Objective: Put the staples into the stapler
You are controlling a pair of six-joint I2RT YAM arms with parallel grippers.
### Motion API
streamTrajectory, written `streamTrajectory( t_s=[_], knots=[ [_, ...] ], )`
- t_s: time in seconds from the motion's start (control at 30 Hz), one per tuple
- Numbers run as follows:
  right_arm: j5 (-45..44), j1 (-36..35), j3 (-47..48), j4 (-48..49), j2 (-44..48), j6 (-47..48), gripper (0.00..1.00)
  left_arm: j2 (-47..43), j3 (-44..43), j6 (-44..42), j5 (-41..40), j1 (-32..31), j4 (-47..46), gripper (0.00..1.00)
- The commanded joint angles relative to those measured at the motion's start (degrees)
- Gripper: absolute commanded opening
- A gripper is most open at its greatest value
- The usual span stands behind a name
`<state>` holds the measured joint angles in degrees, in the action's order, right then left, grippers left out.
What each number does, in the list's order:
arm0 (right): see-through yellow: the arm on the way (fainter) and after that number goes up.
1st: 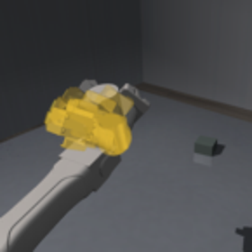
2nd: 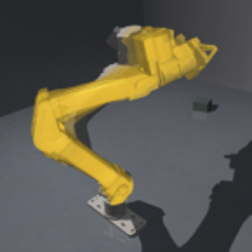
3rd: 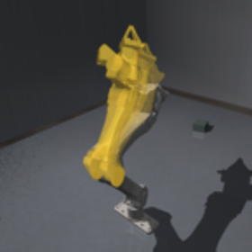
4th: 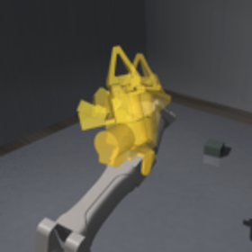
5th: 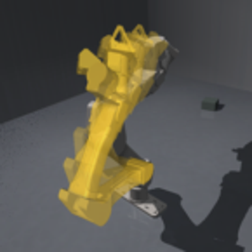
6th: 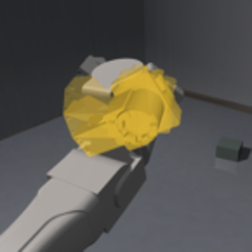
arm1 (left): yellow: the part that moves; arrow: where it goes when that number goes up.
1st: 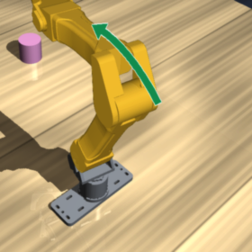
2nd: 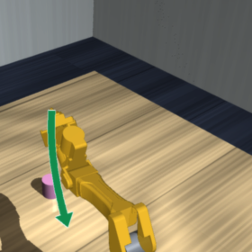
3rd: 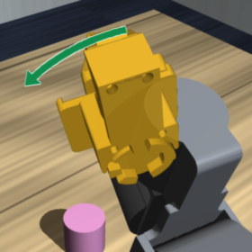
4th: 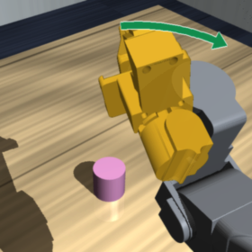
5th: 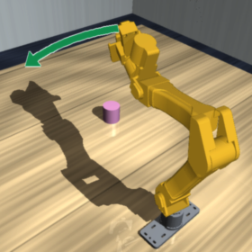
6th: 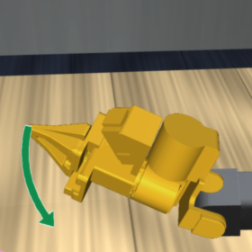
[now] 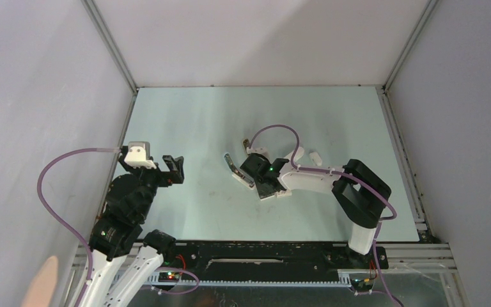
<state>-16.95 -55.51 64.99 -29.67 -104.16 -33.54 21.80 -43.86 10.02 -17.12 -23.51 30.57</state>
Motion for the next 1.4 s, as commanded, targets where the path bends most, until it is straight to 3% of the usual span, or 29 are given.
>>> streamTrajectory(
  t_s=[0.0,0.3,0.77,1.17,1.37],
  knots=[
    [-1.45,-0.53,1.06,-2.11,-1.09,0.47,0.26,0.08,0.0,-0.44,1.24,-0.22,-2.0,1.0],
    [-9.38,-2.39,3.38,-7.29,-1.73,3.71,0.26,0.1,0.0,-0.44,1.47,-0.22,-2.04,1.0],
    [-9.85,-0.93,3.87,-9.55,-0.98,0.95,0.15,-0.14,0.11,-0.44,1.52,-0.23,-2.05,0.98],
    [-12.19,2.16,-0.9,-10.47,7.16,-1.88,0.16,-0.1,0.09,-0.44,1.72,-0.25,-2.11,0.98],
    [-8.3,2.93,-2.63,-7.64,8.73,-1.33,0.21,-0.01,0.09,-0.44,1.86,-0.25,-2.11,0.98]
  ],
)
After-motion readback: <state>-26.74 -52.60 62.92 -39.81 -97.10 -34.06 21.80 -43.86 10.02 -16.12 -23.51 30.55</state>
